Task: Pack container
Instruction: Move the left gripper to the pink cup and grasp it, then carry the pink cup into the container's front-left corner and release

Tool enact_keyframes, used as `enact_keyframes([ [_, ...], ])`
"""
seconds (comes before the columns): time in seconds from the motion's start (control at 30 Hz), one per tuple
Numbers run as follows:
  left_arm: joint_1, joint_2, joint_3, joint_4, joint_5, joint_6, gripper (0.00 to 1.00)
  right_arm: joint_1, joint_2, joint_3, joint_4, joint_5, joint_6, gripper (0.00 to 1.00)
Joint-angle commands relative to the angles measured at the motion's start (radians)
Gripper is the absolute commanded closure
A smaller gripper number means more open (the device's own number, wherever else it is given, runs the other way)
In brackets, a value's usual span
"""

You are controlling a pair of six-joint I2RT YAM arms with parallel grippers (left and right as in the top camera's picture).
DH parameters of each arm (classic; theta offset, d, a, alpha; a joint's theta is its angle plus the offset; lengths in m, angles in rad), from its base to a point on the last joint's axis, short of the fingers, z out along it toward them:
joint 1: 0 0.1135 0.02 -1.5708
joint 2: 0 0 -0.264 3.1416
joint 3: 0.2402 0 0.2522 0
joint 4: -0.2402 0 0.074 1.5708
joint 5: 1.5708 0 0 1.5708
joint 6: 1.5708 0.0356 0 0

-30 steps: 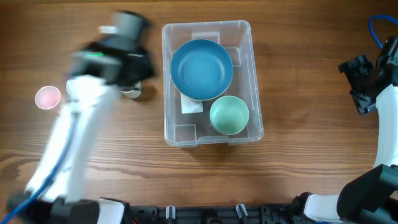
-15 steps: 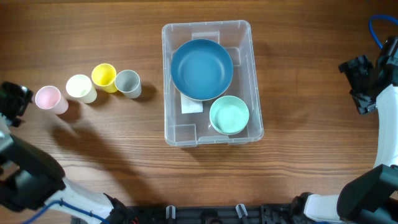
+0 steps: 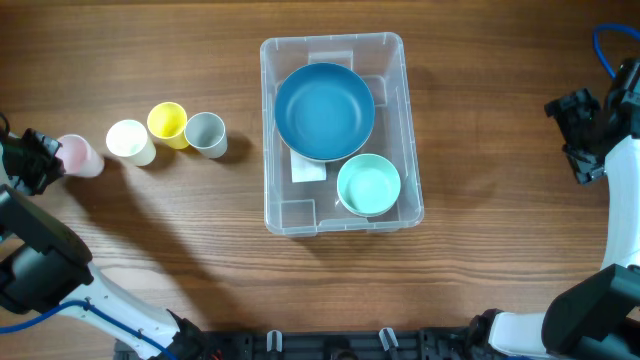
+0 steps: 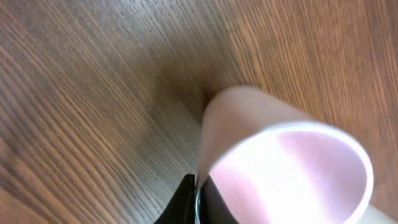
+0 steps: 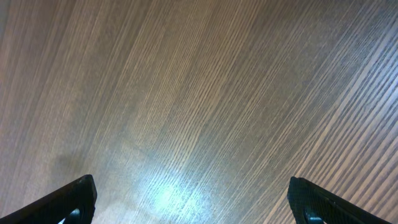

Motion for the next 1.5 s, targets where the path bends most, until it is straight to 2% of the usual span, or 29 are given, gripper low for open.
enact_keyframes([
  [0.0, 0.003, -0.007, -0.003, -0.034, 0.021, 0.019, 0.96, -0.001, 0.01, 0.003, 0.003, -0.005, 0.014, 0.0],
  [0.13, 0.0, -0.106, 0.001, -0.098, 0.013, -0.027, 0.96, -0.001, 0.01, 0.003, 0.002, -0.005, 0.013, 0.0],
  [0.3, -0.085, -0.439, 0.006, -0.228, 0.063, -0.018, 0.96, -0.001, 0.01, 0.003, 0.002, -0.005, 0.014, 0.0],
  [0.37, -0.215, -0.587, 0.006, -0.254, 0.07, 0.025, 0.96, -0.001, 0.01, 0.003, 0.002, -0.005, 0.013, 0.0],
  [0.5, -0.63, -0.754, 0.006, -0.256, 0.066, 0.037, 0.96, -0.001, 0.01, 0.003, 0.002, -0.005, 0.014, 0.0],
  [0.57, -0.803, -0.763, 0.006, -0.259, 0.055, 0.024, 0.96, -0.001, 0.01, 0.003, 0.002, -0.005, 0.014, 0.0],
  [0.63, -1.018, -0.742, -0.011, -0.261, -0.02, -0.019, 0.96, -0.001, 0.01, 0.003, 0.002, -0.005, 0.014, 0.0],
  [0.8, -1.332, -0.593, -0.095, -0.24, -0.205, -0.142, 0.96, -0.001, 0.01, 0.003, 0.003, -0.005, 0.014, 0.0],
  [0.97, -1.394, -0.418, -0.14, -0.239, -0.327, -0.251, 0.96, -0.001, 0.01, 0.003, 0.002, -0.005, 0.014, 0.0],
  [1.27, -1.394, -0.219, -0.155, -0.172, -0.277, -0.252, 0.96, -0.001, 0.01, 0.003, 0.003, -0.005, 0.013, 0.0],
  [1.33, -1.391, -0.223, -0.155, -0.162, -0.278, -0.252, 0.87, -0.001, 0.01, 0.003, 0.002, -0.005, 0.014, 0.0],
  [1.37, -1.385, -0.23, -0.154, -0.162, -0.278, -0.252, 0.74, -0.001, 0.01, 0.003, 0.003, -0.005, 0.014, 0.0],
  [1.4, -1.373, -0.245, -0.151, -0.166, -0.278, -0.252, 0.69, -0.001, 0.01, 0.003, 0.002, -0.005, 0.014, 0.0],
  [1.47, -1.341, -0.292, -0.139, -0.178, -0.28, -0.252, 0.65, -0.001, 0.01, 0.003, 0.002, -0.005, 0.014, 0.0],
])
